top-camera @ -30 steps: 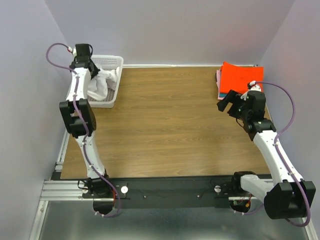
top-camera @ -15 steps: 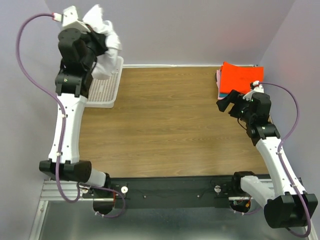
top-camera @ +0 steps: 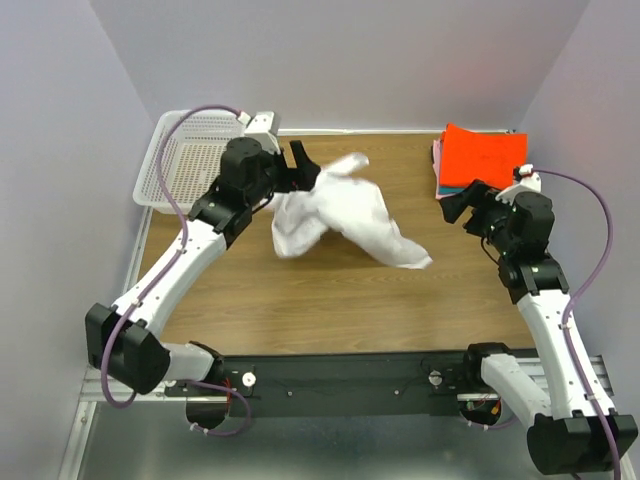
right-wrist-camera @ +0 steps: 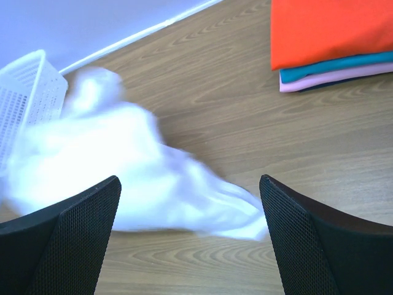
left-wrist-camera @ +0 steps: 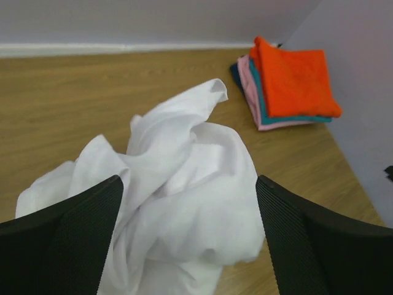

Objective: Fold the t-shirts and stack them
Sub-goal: Move the tshirt to the center of the board, then flatten the tshirt out

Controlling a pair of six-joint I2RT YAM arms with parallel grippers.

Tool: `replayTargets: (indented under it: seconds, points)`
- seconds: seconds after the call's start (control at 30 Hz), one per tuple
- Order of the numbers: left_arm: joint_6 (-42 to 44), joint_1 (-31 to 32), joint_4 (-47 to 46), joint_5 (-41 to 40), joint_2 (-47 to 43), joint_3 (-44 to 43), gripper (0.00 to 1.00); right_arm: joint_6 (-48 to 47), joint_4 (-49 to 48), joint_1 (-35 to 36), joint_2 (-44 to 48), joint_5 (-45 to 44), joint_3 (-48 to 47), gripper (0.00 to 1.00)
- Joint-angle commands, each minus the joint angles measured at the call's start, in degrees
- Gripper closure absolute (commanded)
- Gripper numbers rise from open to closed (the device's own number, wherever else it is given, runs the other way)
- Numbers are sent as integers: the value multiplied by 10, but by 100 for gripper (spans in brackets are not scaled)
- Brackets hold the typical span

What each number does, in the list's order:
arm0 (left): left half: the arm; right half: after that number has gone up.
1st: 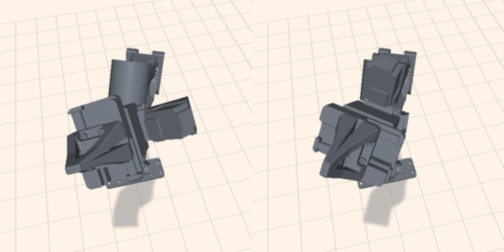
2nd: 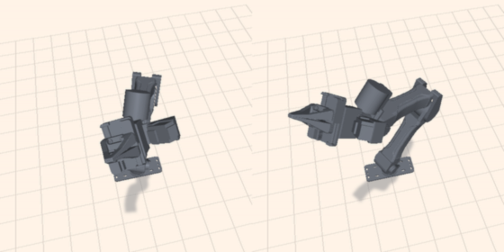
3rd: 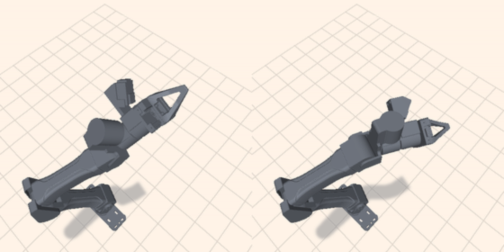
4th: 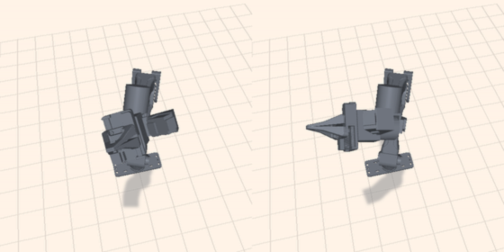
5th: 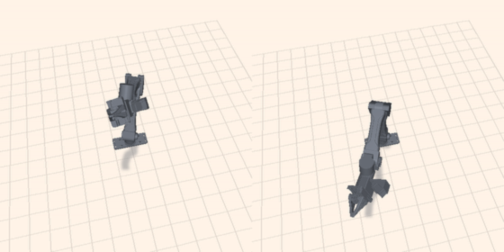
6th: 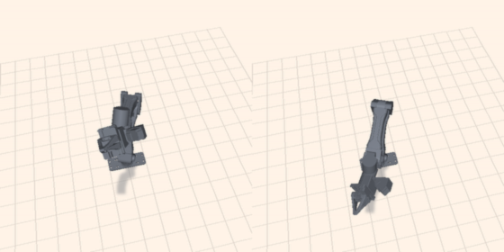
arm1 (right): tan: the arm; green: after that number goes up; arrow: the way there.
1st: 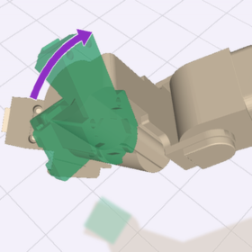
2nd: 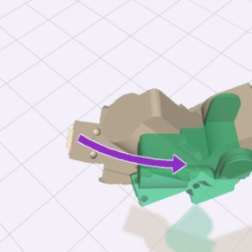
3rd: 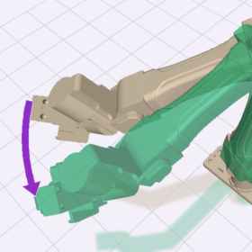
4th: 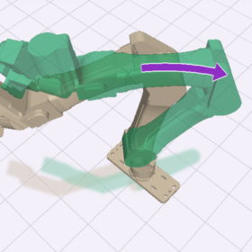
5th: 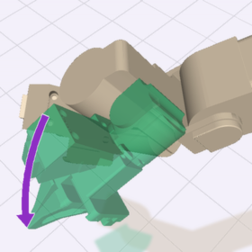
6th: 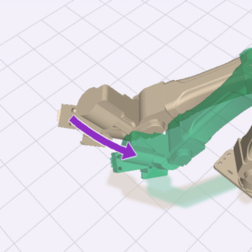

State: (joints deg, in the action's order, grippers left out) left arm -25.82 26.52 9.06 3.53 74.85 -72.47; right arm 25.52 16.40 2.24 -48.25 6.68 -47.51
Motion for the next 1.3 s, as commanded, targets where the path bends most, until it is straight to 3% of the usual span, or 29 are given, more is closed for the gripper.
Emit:
replayTargets:
  seconds: [0.0, 0.27, 0.4, 0.67, 0.83, 0.97, 1.27]
  points:
    - [-25, 0, -9, -51, 7, 57, 1, 3, 3, -2, -16, 0, 8, 0]
    - [-84, 0, -6, -131, -35, 209, 2, 13, 25, -2, -68, -15, 24, 0]
    - [-116, 0, 2, -167, -40, 280, 2, 35, 53, -3, -88, -85, 37, 0]
    - [-150, -2, -19, -167, -14, 331, 2, 45, 72, -3, -135, -113, 60, 0]
    - [-157, -3, -24, -155, 19, 343, 9, 58, 83, -3, -146, -142, 89, 0]
    - [-171, -4, -52, -129, 29, 379, 22, 98, 89, -3, -152, -165, 119, 0]
    - [-172, -3, -112, -75, 87, 385, 33, 131, 82, -2, -220, -166, 131, 0]
